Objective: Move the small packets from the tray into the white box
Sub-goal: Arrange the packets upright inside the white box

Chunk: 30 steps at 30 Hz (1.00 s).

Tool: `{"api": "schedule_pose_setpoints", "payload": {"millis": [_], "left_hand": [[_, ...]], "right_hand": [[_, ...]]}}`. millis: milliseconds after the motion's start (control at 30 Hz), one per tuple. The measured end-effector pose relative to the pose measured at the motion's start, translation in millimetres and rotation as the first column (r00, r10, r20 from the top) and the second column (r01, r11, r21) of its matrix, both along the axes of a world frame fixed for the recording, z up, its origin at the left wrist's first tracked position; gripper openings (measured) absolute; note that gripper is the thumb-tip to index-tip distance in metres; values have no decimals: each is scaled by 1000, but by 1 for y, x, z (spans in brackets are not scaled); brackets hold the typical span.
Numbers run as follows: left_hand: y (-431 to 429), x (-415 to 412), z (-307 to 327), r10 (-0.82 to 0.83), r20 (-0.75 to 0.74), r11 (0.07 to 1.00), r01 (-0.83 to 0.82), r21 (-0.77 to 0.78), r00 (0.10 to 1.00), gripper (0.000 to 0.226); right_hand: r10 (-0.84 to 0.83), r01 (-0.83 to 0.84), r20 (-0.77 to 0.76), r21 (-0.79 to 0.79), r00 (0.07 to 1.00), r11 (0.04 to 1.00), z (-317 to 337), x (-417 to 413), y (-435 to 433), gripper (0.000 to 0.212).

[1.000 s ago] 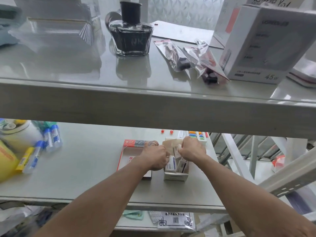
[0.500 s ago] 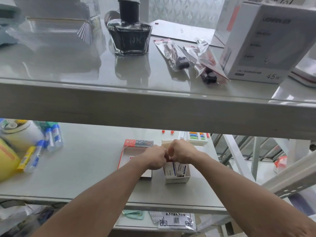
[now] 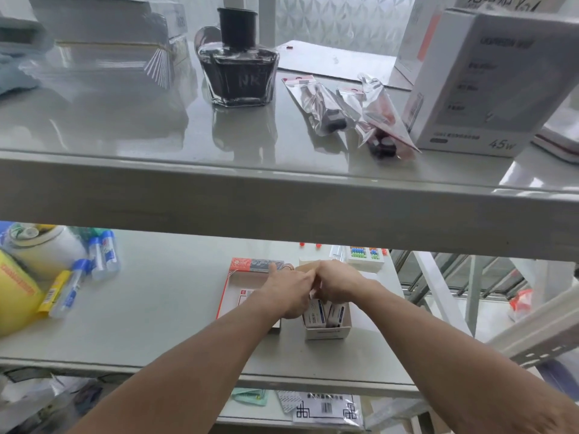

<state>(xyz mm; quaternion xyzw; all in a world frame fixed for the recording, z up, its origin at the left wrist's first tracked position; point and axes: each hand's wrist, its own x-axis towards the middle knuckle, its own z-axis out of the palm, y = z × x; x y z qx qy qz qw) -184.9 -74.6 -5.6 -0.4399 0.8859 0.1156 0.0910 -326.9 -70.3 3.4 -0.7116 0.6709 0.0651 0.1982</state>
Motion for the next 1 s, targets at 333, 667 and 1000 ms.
{"api": "schedule_pose_setpoints", "payload": {"millis": [333, 667, 1000], "left_hand": [[4, -8, -3, 170, -121, 982, -158, 108, 978, 32], [14, -14, 7, 237, -73, 969, -231, 84, 969, 36], [11, -16, 10, 217, 3, 976, -217, 7, 976, 43]], "right_hand": [[-120, 122, 55, -31, 991, 992, -10, -1, 3, 20], [-251, 259, 126, -46, 960, 965, -18, -6, 2, 5], [-335, 393, 333, -125, 881, 911, -19, -17, 0, 14]]}}
